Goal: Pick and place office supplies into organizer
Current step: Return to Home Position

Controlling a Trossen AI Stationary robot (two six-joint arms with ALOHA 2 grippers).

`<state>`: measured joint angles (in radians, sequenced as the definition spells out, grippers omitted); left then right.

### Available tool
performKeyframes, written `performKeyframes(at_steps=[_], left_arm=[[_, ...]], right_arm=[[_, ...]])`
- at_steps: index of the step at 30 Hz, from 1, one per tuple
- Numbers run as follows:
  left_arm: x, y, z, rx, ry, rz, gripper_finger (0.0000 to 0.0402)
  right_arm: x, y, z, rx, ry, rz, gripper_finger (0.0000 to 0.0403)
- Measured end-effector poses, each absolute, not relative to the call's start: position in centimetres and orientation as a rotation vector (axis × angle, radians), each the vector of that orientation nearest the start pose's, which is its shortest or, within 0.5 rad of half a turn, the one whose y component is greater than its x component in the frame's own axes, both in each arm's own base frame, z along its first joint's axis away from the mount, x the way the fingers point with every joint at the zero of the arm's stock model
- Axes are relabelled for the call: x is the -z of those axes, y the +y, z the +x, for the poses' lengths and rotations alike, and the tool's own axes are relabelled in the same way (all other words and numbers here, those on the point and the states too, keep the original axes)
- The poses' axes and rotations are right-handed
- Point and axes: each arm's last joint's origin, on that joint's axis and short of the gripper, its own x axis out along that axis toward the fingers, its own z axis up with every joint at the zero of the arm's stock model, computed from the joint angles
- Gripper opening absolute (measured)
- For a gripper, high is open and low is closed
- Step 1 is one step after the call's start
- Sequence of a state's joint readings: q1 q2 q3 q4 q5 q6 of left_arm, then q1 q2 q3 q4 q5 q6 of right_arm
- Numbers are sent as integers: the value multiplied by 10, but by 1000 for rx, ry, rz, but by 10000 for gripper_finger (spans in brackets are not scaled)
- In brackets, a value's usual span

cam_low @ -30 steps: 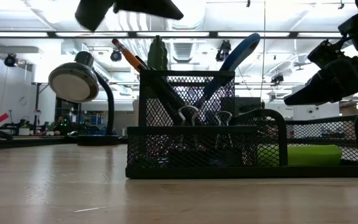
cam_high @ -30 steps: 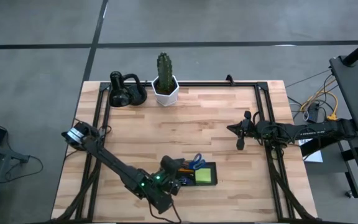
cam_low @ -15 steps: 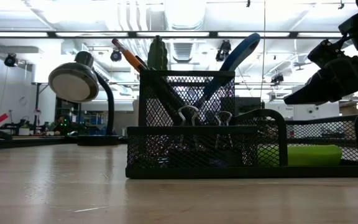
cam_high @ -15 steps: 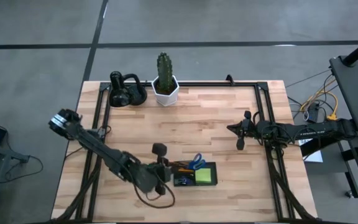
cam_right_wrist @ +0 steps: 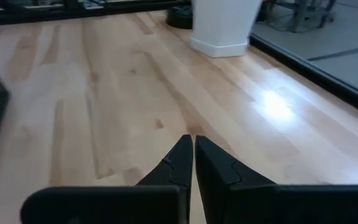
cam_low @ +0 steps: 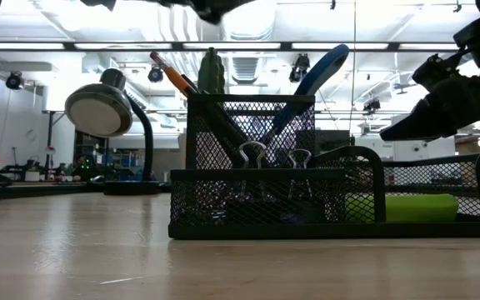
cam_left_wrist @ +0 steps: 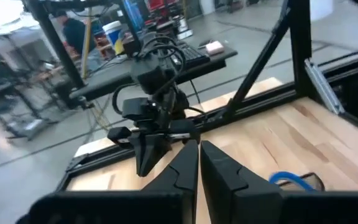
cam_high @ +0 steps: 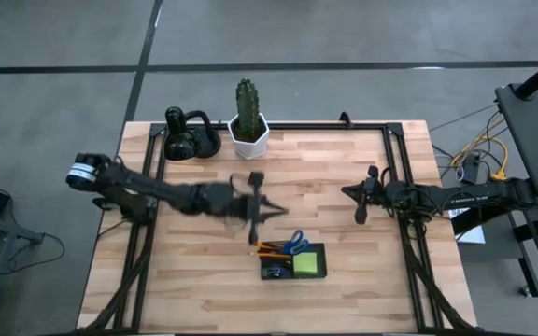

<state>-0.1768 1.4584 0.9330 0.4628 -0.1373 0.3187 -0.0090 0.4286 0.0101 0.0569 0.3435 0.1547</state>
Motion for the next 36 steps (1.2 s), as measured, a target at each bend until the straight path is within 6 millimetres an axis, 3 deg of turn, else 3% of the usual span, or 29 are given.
performKeyframes(at_steps=[3, 6, 10, 14, 20, 24, 30, 36], left_arm=[[-291, -33, 327, 71, 56, 304, 0], [-299, -27, 316, 53, 86, 392, 0], [-314, -24, 288, 5, 107, 411, 0], [-311, -22, 252, 6, 105, 411, 0], [-283, -16, 195, -6, 57, 352, 0], [-259, -13, 170, -12, 24, 302, 0], [-226, -11, 145, -19, 8, 267, 0], [-198, -6, 127, -137, -21, 234, 0]], right_arm=[[-135, -12, 117, 402, 328, 86, 8], [-135, -12, 117, 399, 332, 64, 8], [-135, -12, 117, 390, 342, 18, 8], [-138, -12, 117, 386, 316, 5, 8], [-150, -12, 121, 377, 195, -47, 8], [-157, -12, 122, 375, 131, -70, 8], [-160, -12, 122, 375, 100, -75, 8], [-158, -12, 123, 374, 117, -82, 8]])
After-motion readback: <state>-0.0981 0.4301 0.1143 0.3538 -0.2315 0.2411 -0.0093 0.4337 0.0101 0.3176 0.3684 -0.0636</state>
